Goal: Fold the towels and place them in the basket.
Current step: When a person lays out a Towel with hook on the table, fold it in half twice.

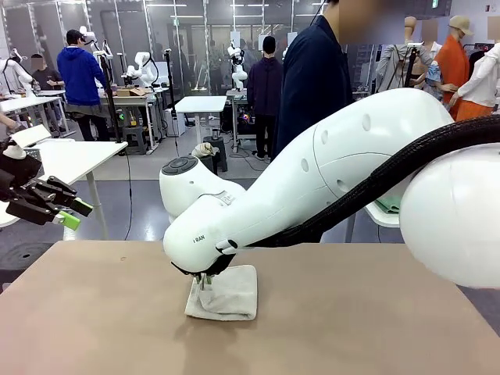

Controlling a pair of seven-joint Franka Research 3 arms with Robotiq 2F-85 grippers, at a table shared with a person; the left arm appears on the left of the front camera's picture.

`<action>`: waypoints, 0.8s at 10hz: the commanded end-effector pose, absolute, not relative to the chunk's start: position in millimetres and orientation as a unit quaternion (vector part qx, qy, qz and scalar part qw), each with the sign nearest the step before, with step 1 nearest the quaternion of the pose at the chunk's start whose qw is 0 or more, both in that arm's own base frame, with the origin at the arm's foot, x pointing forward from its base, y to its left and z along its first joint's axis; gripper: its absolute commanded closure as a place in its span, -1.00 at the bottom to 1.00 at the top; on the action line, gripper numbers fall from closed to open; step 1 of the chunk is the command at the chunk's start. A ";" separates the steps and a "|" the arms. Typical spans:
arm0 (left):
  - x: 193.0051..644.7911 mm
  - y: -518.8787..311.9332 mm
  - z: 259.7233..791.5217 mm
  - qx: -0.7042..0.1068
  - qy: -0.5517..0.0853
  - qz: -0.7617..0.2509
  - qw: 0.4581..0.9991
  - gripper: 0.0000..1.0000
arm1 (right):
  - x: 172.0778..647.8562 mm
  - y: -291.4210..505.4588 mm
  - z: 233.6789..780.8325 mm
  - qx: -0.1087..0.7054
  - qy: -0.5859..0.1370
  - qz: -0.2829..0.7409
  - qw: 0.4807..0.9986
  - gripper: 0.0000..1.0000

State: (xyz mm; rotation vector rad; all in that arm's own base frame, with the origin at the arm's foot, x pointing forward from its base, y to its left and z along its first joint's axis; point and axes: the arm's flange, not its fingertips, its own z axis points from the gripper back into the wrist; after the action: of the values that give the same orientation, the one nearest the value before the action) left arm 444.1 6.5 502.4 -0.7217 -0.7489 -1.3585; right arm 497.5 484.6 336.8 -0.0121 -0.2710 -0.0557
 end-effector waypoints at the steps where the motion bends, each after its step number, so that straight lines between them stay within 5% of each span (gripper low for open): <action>1: 443.8 6.7 503.2 -0.320 -0.333 -0.600 0.654 -0.27 | 494.4 485.6 336.7 0.021 -0.162 -0.061 0.985 0.44; 2: 443.8 6.7 503.2 -0.320 -0.333 -0.600 0.654 -0.27 | 494.1 485.1 338.0 0.029 -0.164 -0.064 0.984 -0.29; 3: 443.8 6.7 503.2 -0.320 -0.333 -0.600 0.654 -0.27 | 493.3 484.0 339.2 0.030 -0.156 -0.065 0.985 0.05; 4: 443.8 6.7 503.2 -0.320 -0.333 -0.600 0.654 -0.27 | 491.4 480.9 343.3 0.035 -0.146 -0.065 0.987 -0.69; 5: 443.8 6.7 503.2 -0.320 -0.333 -0.600 0.654 -0.27 | 488.7 476.2 350.9 0.039 -0.140 -0.065 0.987 -0.12; 8: 443.8 6.7 503.2 -0.320 -0.333 -0.600 0.654 -0.27 | 468.5 443.0 395.5 0.021 -0.093 -0.024 0.995 -0.12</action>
State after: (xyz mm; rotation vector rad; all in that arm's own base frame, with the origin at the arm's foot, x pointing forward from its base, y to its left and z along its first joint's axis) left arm 444.1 6.5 502.3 -0.7217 -0.7486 -1.3584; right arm 483.8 470.4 376.2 0.0511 -0.2282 -0.0967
